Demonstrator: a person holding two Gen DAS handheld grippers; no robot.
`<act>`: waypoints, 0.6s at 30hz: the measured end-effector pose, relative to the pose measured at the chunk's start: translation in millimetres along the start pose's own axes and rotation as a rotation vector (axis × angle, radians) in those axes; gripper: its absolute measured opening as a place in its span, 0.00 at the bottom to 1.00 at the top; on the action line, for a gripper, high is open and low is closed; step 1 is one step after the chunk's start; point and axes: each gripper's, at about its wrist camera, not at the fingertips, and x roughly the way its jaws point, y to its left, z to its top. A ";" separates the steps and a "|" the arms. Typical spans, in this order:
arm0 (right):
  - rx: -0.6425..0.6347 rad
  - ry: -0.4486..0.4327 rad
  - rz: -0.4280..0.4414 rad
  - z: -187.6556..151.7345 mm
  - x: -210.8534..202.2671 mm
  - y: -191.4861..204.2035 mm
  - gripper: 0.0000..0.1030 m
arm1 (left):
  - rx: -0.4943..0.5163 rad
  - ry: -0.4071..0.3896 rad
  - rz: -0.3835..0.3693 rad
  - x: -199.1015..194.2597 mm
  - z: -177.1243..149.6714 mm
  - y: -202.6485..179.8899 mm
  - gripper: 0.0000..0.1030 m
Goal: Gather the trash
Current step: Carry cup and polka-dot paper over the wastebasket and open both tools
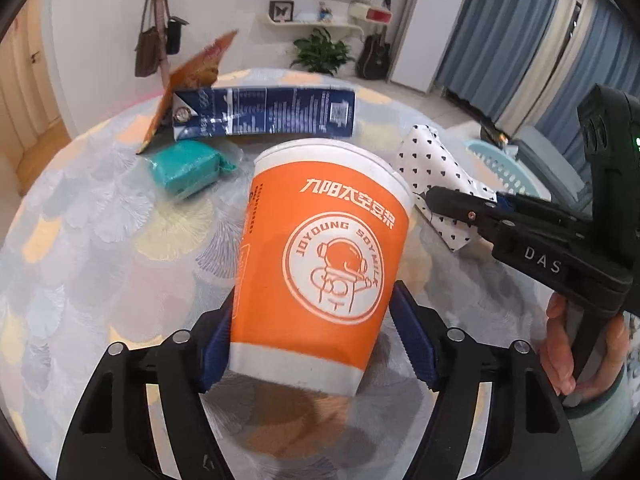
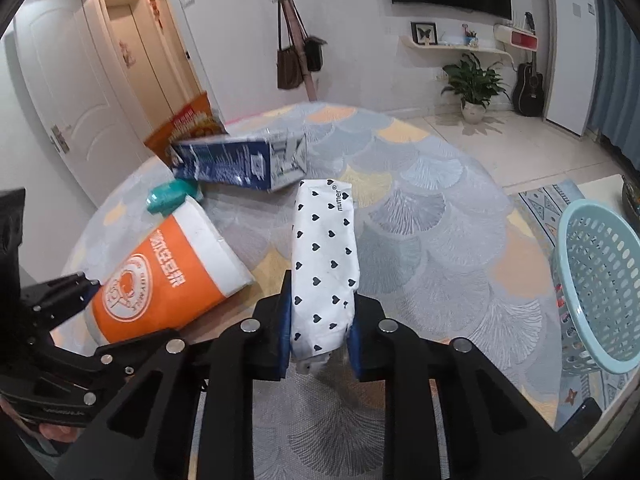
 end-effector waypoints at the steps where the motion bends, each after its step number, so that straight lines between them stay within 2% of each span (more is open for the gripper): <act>1: -0.001 -0.021 0.011 -0.2 -4.2 0.3 0.19 | -0.005 -0.012 -0.004 -3.4 -2.1 -0.5 0.67; 7: -0.007 -0.172 0.054 -5.6 -35.3 -1.4 0.19 | -0.021 -0.117 -0.044 -28.8 -1.7 -14.4 0.67; 10: 0.014 -0.234 0.031 -7.7 -48.4 -5.8 0.19 | -0.011 -0.148 -0.059 -36.2 5.9 -28.5 0.67; 13: 0.054 -0.253 0.016 -6.6 -56.6 -16.4 0.19 | 0.004 -0.176 -0.081 -43.6 16.1 -44.0 0.67; 18: 0.086 -0.328 -0.082 3.2 -93.0 -43.3 0.19 | 0.040 -0.219 -0.118 -48.5 38.6 -74.3 0.67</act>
